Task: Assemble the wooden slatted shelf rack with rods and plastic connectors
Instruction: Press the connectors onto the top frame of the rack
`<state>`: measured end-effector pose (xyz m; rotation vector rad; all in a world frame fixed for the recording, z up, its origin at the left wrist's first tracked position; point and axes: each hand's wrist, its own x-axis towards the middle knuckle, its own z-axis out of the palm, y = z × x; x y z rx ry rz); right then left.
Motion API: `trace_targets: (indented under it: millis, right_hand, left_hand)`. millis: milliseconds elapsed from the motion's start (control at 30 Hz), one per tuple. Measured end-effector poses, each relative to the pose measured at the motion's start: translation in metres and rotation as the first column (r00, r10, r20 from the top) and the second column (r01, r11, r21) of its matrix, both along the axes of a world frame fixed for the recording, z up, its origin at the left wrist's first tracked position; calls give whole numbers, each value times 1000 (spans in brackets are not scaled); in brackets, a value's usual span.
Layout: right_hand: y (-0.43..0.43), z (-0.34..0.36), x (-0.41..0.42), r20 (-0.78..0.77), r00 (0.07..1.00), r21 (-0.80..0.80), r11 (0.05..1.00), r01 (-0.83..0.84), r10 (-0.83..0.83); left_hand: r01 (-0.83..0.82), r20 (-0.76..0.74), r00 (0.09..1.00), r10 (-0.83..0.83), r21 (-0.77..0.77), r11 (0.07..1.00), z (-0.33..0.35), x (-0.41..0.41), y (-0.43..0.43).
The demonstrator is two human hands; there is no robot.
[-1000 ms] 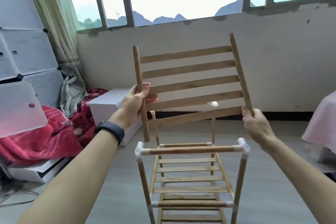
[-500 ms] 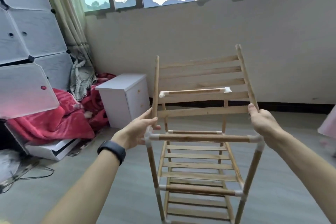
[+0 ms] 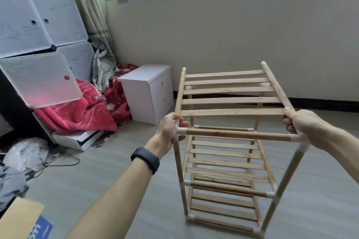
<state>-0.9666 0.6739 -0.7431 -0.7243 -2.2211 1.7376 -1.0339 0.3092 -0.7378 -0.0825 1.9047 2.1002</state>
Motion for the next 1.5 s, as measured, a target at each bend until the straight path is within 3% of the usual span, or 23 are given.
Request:
trace_targets:
  millis: [133, 233, 367, 500, 633, 733, 833, 933, 967, 1000, 1033, 1067, 1100, 1167, 1233, 1333, 1400, 1500]
  right_hand:
    - [1, -1, 2, 25, 1000, -16, 1000, -16, 16]
    - [0, 1, 6, 63, 998, -94, 996, -13, 19]
    - [-10, 9, 9, 0, 1000, -328, 944, 24, -26]
    - [-13, 14, 26, -42, 998, -490, 870, -55, 39]
    - [-28, -2, 36, -105, 990, -577, 817, 13, -90]
    - [-36, -7, 37, -172, 969, -587, 808, 44, -178]
    - [-40, -5, 36, -187, 960, -553, 830, 73, -209]
    - [-50, -3, 34, -192, 958, -585, 809, 60, -210]
    - [-53, -1, 34, -195, 957, -599, 799, 56, -213]
    - [-57, 0, 34, -196, 956, -611, 790, 54, -217]
    - [-61, 0, 34, -197, 955, -616, 786, 55, -221]
    - [-66, -1, 33, -198, 955, -614, 788, 54, -220]
    - [-73, -2, 31, -203, 954, -606, 793, 53, -219]
    - [-91, -9, 26, -212, 949, -571, 818, 73, -233]
    - [-110, -16, 23, -214, 943, -551, 828, 100, -256]
    - [-118, -24, 28, -233, 950, -601, 799, 27, -208]
    - [-108, -27, 36, -216, 974, -575, 815, -68, -72]
    - [-97, -34, 49, -170, 979, -512, 839, -185, 112]
  left_hand:
    - [-46, 18, 999, 45, 35, 998, -4, 4, 2]
    - [-96, 18, 995, 97, -48, 994, -6, 2, 5]
    - [-186, -73, 982, 175, -187, 965, -11, -5, 9]
    - [-282, -170, 957, 237, -336, 899, -14, -15, 10]
    - [-346, -208, 937, 282, -417, 841, -11, -23, 8]
    - [-267, -149, 963, 224, -437, 859, -4, -25, 4]
    - [-115, -52, 993, 104, -307, 945, 3, -25, 1]
    - [-148, -137, 985, 110, -309, 940, 5, -26, -3]
    - [-235, -253, 958, 135, -426, 873, 3, -25, -2]
    - [-380, -429, 894, 131, -568, 730, -1, -24, -1]
    - [-543, -629, 775, 60, -615, 572, -3, -17, 4]
    - [-649, -778, 622, -86, -574, 499, -3, -6, 13]
    - [-653, -833, 499, -238, -542, 530, -1, 7, 27]
    - [-461, -772, 425, -473, -634, 621, 3, 36, 60]
    - [-322, -656, 398, -641, -754, 572, 0, 64, 90]
    - [-391, -585, 300, -753, -796, 462, -6, 84, 107]
    - [-423, -551, 273, -789, -805, 416, -8, 82, 103]
    - [-449, -579, 227, -783, -776, 443, -11, 80, 97]
